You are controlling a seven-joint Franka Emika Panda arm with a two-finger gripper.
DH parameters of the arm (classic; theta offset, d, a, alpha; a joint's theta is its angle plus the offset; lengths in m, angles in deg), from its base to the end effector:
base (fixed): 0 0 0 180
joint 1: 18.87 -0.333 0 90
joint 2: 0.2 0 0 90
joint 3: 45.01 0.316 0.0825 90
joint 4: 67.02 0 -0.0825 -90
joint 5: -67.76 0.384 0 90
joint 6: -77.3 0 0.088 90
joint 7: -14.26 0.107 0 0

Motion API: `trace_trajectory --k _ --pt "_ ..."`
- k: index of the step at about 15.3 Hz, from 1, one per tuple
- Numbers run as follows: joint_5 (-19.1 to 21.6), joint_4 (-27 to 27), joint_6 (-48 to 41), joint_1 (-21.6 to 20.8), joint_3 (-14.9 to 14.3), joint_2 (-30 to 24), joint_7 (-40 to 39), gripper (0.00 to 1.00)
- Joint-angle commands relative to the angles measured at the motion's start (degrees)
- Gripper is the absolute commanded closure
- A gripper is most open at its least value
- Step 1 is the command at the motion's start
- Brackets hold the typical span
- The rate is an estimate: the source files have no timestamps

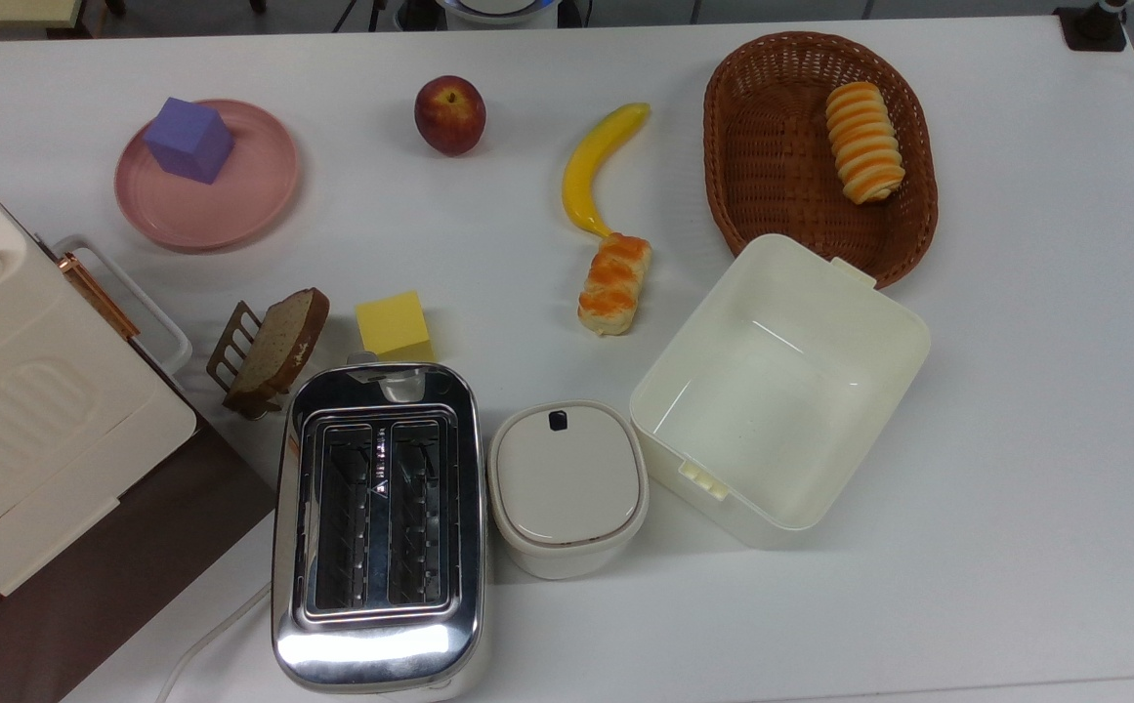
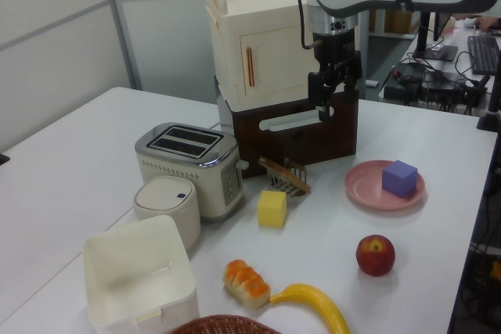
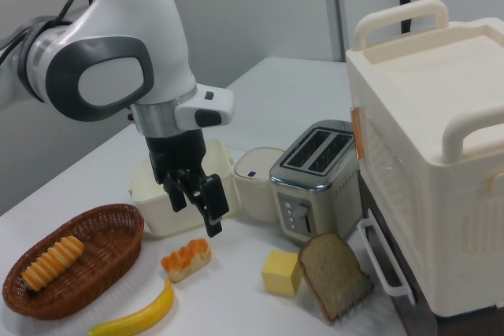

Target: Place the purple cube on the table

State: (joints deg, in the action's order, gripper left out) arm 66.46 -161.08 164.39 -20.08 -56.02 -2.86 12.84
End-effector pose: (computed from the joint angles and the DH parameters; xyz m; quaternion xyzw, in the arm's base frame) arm 0.5250 -0.0956 0.6118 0.9966 -0.0729 -0.0385 0.0032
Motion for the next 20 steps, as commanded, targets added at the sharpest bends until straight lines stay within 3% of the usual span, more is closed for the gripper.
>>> trace_trajectory --k 1,15,18,20 --pt "-3.2 -3.3 1.5 1.6 4.2 -2.7 3.8 0.0" --pt "-3.3 -5.5 1.7 2.0 4.3 -2.6 3.6 0.0" --pt "-2.4 -9.6 2.8 5.9 6.3 -4.3 4.1 0.0" --pt "-2.3 -14.9 8.4 9.5 7.6 -7.0 6.6 0.0"
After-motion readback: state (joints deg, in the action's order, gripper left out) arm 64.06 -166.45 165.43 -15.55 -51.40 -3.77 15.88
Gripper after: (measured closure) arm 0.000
